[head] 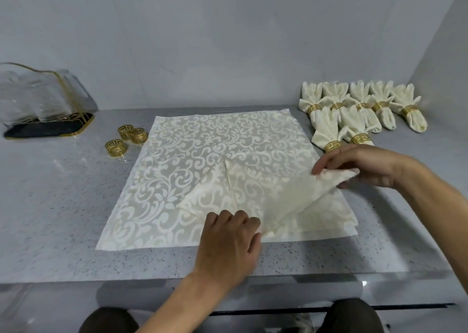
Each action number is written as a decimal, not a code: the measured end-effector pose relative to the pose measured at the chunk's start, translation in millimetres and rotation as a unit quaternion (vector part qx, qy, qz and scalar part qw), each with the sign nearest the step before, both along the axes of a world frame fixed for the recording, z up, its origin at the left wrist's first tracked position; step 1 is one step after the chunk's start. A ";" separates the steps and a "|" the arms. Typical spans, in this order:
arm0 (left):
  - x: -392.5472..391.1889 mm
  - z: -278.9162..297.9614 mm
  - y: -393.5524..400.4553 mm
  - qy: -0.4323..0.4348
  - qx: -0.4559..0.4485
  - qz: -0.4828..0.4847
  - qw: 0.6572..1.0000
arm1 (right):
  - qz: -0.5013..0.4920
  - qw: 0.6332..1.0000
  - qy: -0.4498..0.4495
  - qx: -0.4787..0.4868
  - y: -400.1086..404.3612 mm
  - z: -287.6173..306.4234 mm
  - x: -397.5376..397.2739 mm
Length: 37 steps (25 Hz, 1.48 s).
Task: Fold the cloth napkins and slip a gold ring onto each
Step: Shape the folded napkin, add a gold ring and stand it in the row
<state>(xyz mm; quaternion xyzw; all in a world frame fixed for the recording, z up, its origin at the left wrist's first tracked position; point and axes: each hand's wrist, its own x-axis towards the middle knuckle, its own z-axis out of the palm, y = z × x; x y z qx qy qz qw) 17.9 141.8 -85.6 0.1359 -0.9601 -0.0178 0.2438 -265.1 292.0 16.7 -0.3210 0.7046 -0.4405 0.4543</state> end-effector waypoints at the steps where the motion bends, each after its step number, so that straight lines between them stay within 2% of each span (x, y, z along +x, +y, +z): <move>1: 0.8 -0.8 0.9 0.002 0.000 -0.005 1.000 | -0.011 0.998 -0.056 -0.038 -5.3 -0.5 1.4; 3: 1.5 -2.2 2.4 0.006 0.003 -0.008 1.000 | -0.004 0.992 -0.085 -0.091 -23.8 -1.9 10.6; 5: 2.1 -2.0 3.5 0.009 0.017 -0.008 1.000 | 0.002 0.995 0.042 -0.086 -52.3 -5.8 23.3; 7: 4.1 -2.2 7.1 0.017 0.027 -0.007 0.999 | 0.008 0.980 0.189 -0.052 -87.0 -12.5 35.8; 11: 6.7 -8.5 9.6 0.031 0.054 0.005 0.998 | 0.011 0.945 0.327 -0.003 -143.3 -46.8 50.3; 17: 5.0 -6.1 11.5 0.050 0.094 0.028 0.994 | -0.075 0.944 0.317 -0.058 -164.0 -73.7 61.7; 24: 6.8 -7.1 15.8 0.046 0.128 0.033 0.990 | -0.089 0.920 0.374 -0.069 -169.3 -87.1 69.6; 27: 5.7 -1.4 14.8 0.055 0.157 0.033 0.985 | -0.066 0.887 0.455 -0.045 -172.0 -82.2 75.0; 30: 10.6 12.9 -9.2 0.102 0.183 0.037 0.977 | -0.134 0.830 0.536 -0.072 -155.0 -57.7 86.8; 32: 15.0 22.0 -40.8 0.102 0.198 0.087 0.971 | -0.173 0.845 0.499 -0.086 -121.1 -49.7 103.1; 34: 17.0 25.5 -74.7 0.041 0.221 0.148 0.963 | -0.169 0.872 0.457 -0.040 -84.2 -57.0 130.2; 36: 18.6 28.4 -90.2 -0.031 0.234 0.163 0.958 | -0.155 0.888 0.433 0.013 -61.9 -70.1 151.2; 37: 19.7 30.0 -90.7 -0.037 0.244 0.150 0.957 | -0.159 0.894 0.419 0.008 -58.7 -74.0 154.2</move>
